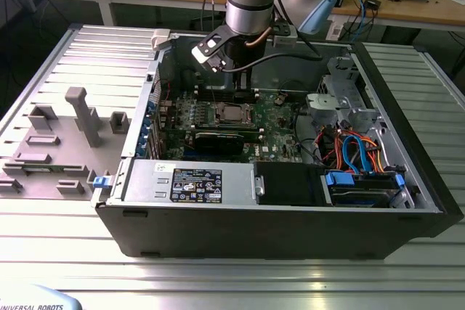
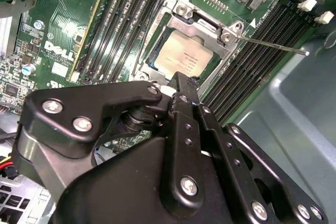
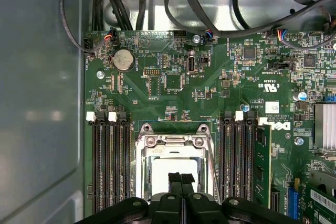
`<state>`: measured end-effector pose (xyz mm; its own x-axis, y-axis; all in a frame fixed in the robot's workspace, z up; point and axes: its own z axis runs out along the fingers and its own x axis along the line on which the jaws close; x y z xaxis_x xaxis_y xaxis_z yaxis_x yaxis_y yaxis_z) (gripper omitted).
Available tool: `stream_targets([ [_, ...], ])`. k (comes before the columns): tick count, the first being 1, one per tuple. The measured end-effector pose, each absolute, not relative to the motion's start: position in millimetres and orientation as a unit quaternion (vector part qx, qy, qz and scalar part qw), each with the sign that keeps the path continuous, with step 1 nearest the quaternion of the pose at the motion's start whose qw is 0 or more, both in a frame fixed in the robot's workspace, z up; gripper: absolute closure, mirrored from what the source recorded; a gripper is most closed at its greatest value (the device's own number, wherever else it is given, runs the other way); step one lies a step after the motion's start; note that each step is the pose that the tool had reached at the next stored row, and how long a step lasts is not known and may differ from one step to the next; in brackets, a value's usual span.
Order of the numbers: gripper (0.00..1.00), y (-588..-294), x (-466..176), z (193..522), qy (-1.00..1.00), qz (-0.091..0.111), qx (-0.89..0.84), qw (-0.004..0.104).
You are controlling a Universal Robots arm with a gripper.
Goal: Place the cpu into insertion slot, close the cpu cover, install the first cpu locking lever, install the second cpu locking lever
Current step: 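Close the cpu cover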
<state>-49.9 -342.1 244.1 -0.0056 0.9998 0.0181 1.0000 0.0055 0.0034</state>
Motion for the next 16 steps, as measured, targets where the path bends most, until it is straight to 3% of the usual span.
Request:
stream_targets([
  [16,0.89,-342.1,-60.4,242.0,-0.709,-0.007,-0.705,0.005],
])
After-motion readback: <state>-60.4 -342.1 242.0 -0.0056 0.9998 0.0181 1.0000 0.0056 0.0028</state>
